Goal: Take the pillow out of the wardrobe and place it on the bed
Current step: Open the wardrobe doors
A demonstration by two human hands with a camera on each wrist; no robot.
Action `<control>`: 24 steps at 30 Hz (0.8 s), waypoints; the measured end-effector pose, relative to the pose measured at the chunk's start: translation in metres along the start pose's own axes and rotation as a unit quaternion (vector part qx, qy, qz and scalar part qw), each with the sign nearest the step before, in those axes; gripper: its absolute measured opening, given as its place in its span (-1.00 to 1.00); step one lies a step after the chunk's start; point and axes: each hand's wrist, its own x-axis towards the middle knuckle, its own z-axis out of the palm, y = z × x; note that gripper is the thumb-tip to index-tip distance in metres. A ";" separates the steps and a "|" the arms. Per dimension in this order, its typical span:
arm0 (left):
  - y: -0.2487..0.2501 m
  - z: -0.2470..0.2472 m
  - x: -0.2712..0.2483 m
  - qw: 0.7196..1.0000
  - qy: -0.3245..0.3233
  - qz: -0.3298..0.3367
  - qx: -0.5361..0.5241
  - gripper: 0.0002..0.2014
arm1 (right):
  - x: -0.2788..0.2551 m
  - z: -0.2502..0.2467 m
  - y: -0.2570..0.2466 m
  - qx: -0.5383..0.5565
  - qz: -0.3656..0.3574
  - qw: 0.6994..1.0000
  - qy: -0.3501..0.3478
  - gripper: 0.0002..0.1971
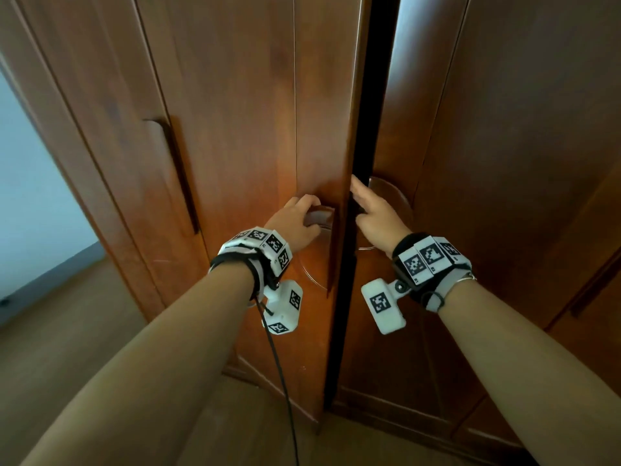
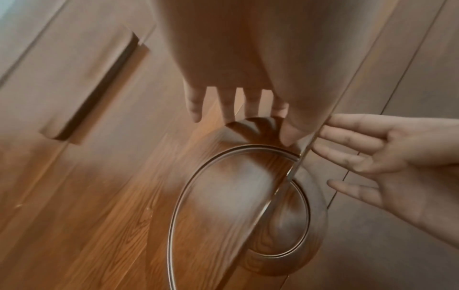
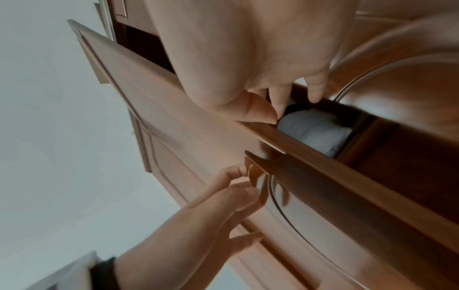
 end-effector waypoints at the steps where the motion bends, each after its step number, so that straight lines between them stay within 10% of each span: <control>1: -0.002 -0.004 -0.014 1.000 0.014 -0.011 -0.010 -0.60 | -0.007 0.006 -0.005 0.020 -0.010 1.000 -0.010 -0.18; 10: -0.036 -0.054 -0.135 0.975 0.071 -0.135 -0.162 -0.70 | -0.054 0.081 -0.038 0.055 -0.105 0.985 -0.128 -0.20; 18: -0.093 -0.111 -0.210 0.967 0.114 -0.206 -0.094 -0.21 | -0.060 0.177 -0.091 0.020 -0.168 0.956 -0.240 -0.19; 24: -0.152 -0.153 -0.234 0.950 0.176 -0.256 -0.042 -0.24 | -0.046 0.251 -0.124 -0.008 -0.187 0.944 -0.271 -0.19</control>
